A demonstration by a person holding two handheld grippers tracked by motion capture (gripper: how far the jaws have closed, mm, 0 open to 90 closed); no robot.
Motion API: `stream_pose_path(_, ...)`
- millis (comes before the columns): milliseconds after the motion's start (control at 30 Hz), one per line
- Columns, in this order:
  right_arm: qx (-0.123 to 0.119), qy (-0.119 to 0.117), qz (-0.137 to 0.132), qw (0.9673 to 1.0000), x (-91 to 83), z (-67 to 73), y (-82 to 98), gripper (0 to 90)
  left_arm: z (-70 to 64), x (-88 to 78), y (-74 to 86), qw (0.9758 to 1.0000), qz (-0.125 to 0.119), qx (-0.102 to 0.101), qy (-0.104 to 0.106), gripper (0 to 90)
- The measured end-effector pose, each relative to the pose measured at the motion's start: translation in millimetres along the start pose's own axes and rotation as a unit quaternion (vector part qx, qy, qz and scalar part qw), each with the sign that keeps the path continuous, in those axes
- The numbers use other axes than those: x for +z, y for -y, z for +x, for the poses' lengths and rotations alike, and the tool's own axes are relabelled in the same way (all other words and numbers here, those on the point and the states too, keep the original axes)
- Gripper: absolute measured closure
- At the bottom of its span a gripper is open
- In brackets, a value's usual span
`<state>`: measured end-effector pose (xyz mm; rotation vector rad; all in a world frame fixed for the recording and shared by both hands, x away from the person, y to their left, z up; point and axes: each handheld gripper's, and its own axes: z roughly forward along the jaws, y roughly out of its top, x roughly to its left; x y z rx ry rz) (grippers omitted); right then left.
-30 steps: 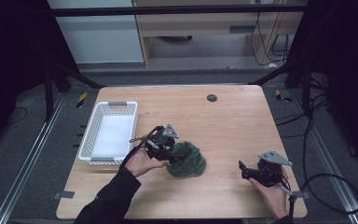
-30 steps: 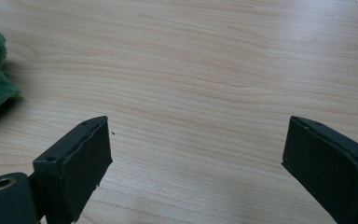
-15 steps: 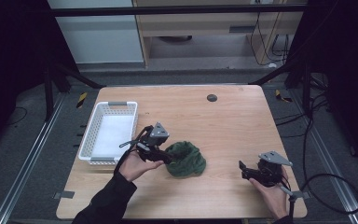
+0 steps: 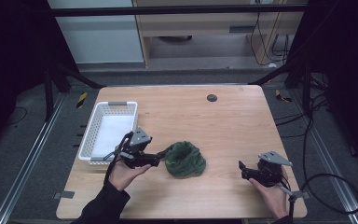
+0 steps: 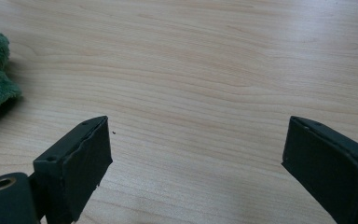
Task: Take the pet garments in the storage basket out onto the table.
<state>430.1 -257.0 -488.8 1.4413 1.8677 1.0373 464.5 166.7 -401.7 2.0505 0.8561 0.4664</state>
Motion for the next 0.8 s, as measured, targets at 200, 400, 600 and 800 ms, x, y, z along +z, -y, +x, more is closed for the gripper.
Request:
stream_pose_path(200, -0.003, 0.0, -0.001, 1.0, 0.3, 0.0, 0.1, 8.3, 5.9, -11.1, 16.5, 0.9995, -0.013, -0.017, -0.022, 35.6)
stream_pose_path(400, -0.001, -0.001, -0.001, 1.0, 0.4, 0.4, 0.0, 8.3, 9.4, -17.9, 34.3, 0.9985, -0.022, -0.04, -0.03, 36.9)
stream_pose_path(600, -0.002, -0.001, 0.0, 1.0, 0.7, 0.3, 0.6, 8.3, 8.4, -16.7, 57.2, 0.9977, -0.024, -0.046, -0.044, 35.4)
stream_pose_path(800, -0.003, -0.004, 0.001, 1.0, 0.4, 0.5, 1.5, 8.3, 10.5, -20.8, 71.9, 0.9967, -0.029, -0.058, -0.048, 34.8)
